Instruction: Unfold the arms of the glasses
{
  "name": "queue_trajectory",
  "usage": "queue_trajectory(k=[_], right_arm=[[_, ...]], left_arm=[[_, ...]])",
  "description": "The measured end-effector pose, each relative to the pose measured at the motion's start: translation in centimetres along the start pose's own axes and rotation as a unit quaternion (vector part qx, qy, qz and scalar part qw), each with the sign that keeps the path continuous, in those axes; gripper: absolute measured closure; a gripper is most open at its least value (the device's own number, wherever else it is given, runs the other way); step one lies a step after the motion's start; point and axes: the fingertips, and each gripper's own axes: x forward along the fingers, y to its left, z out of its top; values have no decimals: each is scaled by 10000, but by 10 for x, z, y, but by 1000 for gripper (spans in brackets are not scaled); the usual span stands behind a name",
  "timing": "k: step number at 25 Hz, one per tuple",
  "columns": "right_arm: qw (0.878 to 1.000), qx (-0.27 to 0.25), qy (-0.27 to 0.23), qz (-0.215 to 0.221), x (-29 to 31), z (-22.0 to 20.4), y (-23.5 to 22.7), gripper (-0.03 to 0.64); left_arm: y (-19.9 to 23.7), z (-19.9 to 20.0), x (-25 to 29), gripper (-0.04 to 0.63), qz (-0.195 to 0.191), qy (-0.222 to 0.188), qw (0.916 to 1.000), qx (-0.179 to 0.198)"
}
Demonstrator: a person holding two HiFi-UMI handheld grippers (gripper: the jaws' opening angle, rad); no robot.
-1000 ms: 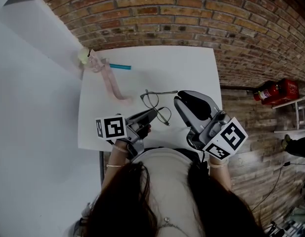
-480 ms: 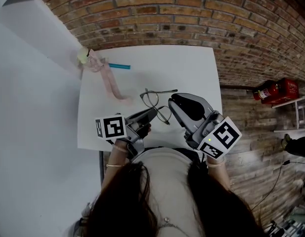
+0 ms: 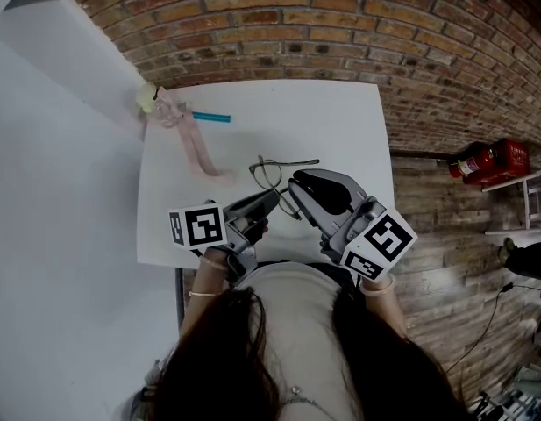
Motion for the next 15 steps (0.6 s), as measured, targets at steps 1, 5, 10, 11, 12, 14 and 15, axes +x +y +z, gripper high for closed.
queue_trajectory(k=[1,5,10,11,12,14,15], right_arm=[[10000,0,26,6,1,-2,0,571],[9999,17,117,29,5,-7,1,571],[9998,26,200,50,9,-12,2,571],[9997,26,219,55,10,-14,3,571],[9997,28,239,59,10,-15,3,571],[9996,39,282,65,11,-18,3,571],[9995,47,303,70,11,-20,3,571]], left_arm=[[0,0,0,574,7,-3,10000,19],[-1,1,1,574,43,3,9999,91],[-3,1,1,574,62,27,9999,153],[-3,0,1,574,67,30,9998,175],[-3,0,2,574,74,31,9998,197],[-4,-1,3,574,90,30,9997,235],[-4,-1,3,574,97,29,9996,250]])
